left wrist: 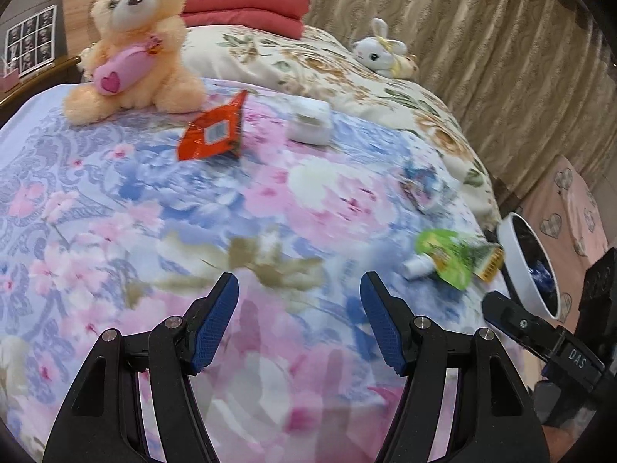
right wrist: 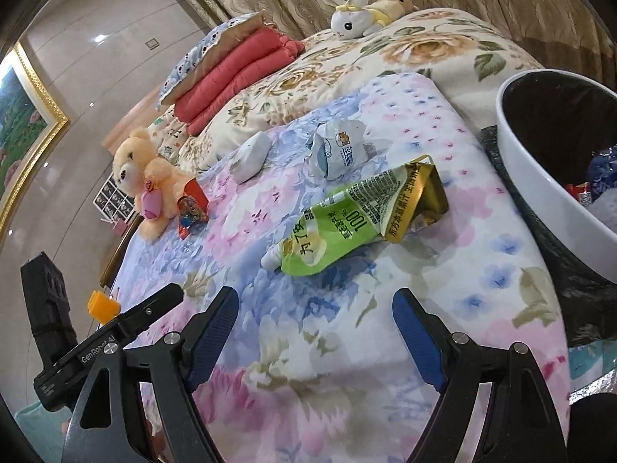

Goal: Collect trash
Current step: 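Grasp the orange wrapper with the left tool while the right tool grasps the green juice pouch, then carry the orange wrapper and green juice pouch over the bin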

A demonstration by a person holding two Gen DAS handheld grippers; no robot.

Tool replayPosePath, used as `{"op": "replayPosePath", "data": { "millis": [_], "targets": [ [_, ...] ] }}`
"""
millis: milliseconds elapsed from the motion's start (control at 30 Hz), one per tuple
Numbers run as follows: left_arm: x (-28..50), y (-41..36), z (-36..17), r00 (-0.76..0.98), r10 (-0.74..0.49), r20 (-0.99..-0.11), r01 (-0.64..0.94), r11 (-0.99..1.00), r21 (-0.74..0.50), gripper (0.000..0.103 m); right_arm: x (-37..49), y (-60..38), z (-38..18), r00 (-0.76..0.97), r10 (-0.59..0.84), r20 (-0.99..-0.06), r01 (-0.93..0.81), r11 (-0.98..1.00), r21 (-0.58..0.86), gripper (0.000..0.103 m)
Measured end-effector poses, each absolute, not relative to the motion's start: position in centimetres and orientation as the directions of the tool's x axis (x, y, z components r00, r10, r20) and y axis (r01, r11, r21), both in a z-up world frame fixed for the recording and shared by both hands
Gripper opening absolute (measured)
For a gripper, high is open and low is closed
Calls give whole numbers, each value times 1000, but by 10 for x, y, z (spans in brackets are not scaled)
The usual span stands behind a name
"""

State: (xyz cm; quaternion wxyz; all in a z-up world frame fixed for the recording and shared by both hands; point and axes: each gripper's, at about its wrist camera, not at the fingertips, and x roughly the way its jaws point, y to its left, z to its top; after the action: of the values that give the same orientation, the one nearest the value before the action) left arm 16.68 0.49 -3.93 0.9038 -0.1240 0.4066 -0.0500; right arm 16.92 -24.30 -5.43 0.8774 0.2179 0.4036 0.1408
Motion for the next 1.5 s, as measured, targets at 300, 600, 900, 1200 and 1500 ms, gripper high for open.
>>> {"op": "replayPosePath", "data": {
  "millis": [300,600,900,1200,1500],
  "targets": [
    [208,35,-43,664,-126,-737,-75,970,-233,75,192,-240,-58,649,404,-644,-33,862,506,89],
    [268,50,-40,687,-23,-726,-118,983,-143,80,214,-240,-59,662,383,-644,3,858,514,91],
    [300,46,-48,686,33,-727,-126,989,-73,76,226,-230,-59,674,326,-663,4,896,445,95],
    [299,41,-48,686,1,-728,-87,993,-81,17,230,-227,-59,673,260,-692,18,930,366,58],
    [257,22,-44,683,-90,-725,-14,991,-136,7,210,-238,-60,666,351,-658,-31,895,446,46]
  ]
}}
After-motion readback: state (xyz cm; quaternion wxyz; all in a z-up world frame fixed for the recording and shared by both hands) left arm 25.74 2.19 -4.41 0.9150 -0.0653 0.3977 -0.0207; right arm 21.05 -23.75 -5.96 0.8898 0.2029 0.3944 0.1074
